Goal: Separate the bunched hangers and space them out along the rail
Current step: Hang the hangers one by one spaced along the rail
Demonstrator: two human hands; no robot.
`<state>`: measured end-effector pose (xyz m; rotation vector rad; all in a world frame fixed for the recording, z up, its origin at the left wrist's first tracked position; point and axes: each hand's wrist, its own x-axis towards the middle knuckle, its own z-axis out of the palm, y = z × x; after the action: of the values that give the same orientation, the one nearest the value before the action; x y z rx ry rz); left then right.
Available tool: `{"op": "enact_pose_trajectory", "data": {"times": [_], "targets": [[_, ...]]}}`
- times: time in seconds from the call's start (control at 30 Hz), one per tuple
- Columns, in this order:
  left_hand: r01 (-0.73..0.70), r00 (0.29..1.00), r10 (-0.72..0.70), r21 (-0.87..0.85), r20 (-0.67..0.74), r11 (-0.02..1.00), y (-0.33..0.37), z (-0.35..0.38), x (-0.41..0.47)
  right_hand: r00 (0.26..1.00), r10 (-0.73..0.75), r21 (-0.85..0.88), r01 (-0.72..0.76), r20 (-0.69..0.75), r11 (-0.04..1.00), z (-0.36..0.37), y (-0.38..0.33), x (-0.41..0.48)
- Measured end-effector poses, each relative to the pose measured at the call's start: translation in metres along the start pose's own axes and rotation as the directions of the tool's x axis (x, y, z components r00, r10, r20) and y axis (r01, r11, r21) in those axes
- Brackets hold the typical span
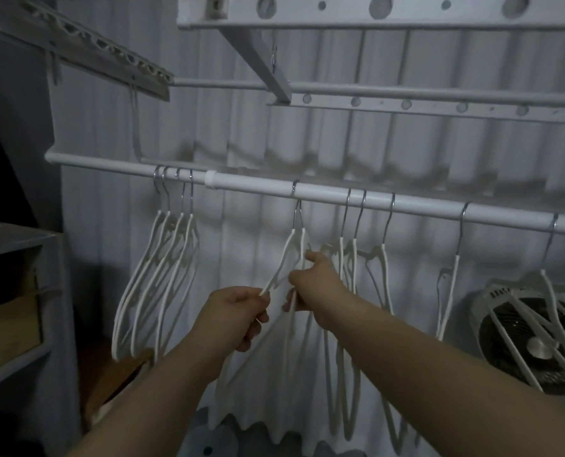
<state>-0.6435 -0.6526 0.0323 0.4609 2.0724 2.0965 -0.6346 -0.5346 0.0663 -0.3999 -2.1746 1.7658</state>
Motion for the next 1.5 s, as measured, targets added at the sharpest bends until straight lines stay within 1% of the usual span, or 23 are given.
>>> {"op": "enact_pose_trajectory", "data": {"times": [0.1, 0.17, 0.27, 0.4, 0.5, 0.67, 0.8, 0.9, 0.97, 1.1, 1.17, 1.23, 1.3, 1.33, 1.4, 1.5], "targets": [[-0.004, 1.000, 0.004, -0.009, -0.021, 1.000, 0.002, -0.006, 0.002, 0.992, -0.057, 0.044, 0.062, -0.115, 0.997, -0.007, -0.001, 0.004], [-0.012, 0.999, 0.012, -0.014, -0.039, 1.000, 0.005, -0.011, 0.002, 0.989, -0.055, 0.108, 0.070, -0.139, 0.992, -0.011, -0.004, 0.004], [-0.030, 0.996, 0.030, 0.001, -0.078, 1.000, 0.007, -0.017, 0.003, 0.990, -0.048, 0.157, 0.069, -0.134, 0.985, -0.014, -0.005, 0.002], [-0.050, 0.993, 0.052, 0.019, -0.101, 0.999, 0.004, -0.020, 0.003, 0.990, -0.052, 0.180, 0.075, -0.130, 0.981, -0.009, -0.003, 0.003], [-0.066, 0.989, 0.075, 0.068, -0.131, 0.995, 0.002, -0.023, 0.005, 0.991, -0.061, 0.214, 0.086, -0.120, 0.973, -0.004, -0.003, 0.005], [-0.087, 0.983, 0.103, 0.105, -0.151, 0.991, 0.003, -0.032, 0.008, 0.990, -0.060, 0.211, 0.086, -0.128, 0.974, -0.005, -0.001, 0.010], [-0.136, 0.970, 0.172, 0.203, -0.172, 0.970, 0.000, -0.030, 0.010, 0.991, -0.050, 0.212, 0.075, -0.122, 0.974, -0.008, -0.006, 0.017], [-0.179, 0.960, 0.229, 0.272, -0.163, 0.945, 0.000, -0.028, 0.010, 0.992, -0.019, 0.222, 0.046, -0.124, 0.974, -0.008, -0.014, 0.024], [-0.167, 0.967, 0.212, 0.274, -0.142, 0.947, 0.002, -0.028, 0.010, 0.993, 0.010, 0.247, 0.019, -0.117, 0.969, -0.010, -0.016, 0.029], [-0.062, 0.989, 0.080, 0.138, -0.128, 0.989, 0.001, -0.035, 0.016, 0.994, 0.054, 0.309, -0.021, -0.097, 0.951, -0.014, -0.012, 0.030], [-0.035, 0.987, 0.054, 0.125, -0.151, 0.992, -0.001, -0.039, 0.018, 0.995, 0.032, 0.287, -0.005, -0.090, 0.958, -0.014, -0.009, 0.026], [-0.036, 0.984, 0.059, 0.140, -0.166, 0.990, -0.003, -0.040, 0.020, 0.996, 0.005, 0.262, 0.018, -0.087, 0.965, -0.013, -0.006, 0.022], [-0.061, 0.980, 0.089, 0.154, -0.177, 0.986, -0.004, -0.040, 0.022, 0.997, -0.013, 0.249, 0.033, -0.081, 0.968, -0.013, -0.004, 0.018], [-0.086, 0.975, 0.122, 0.189, -0.186, 0.978, -0.005, -0.039, 0.022, 0.997, -0.013, 0.239, 0.032, -0.078, 0.971, -0.014, -0.004, 0.017], [-0.150, 0.951, 0.222, 0.307, -0.217, 0.940, -0.007, -0.040, 0.023, 0.996, -0.009, 0.235, 0.028, -0.085, 0.972, -0.015, -0.002, 0.016], [-0.244, 0.887, 0.391, 0.471, -0.245, 0.848, -0.004, -0.041, 0.020, 0.994, -0.004, 0.277, 0.035, -0.112, 0.960, -0.014, -0.005, 0.022]]}}
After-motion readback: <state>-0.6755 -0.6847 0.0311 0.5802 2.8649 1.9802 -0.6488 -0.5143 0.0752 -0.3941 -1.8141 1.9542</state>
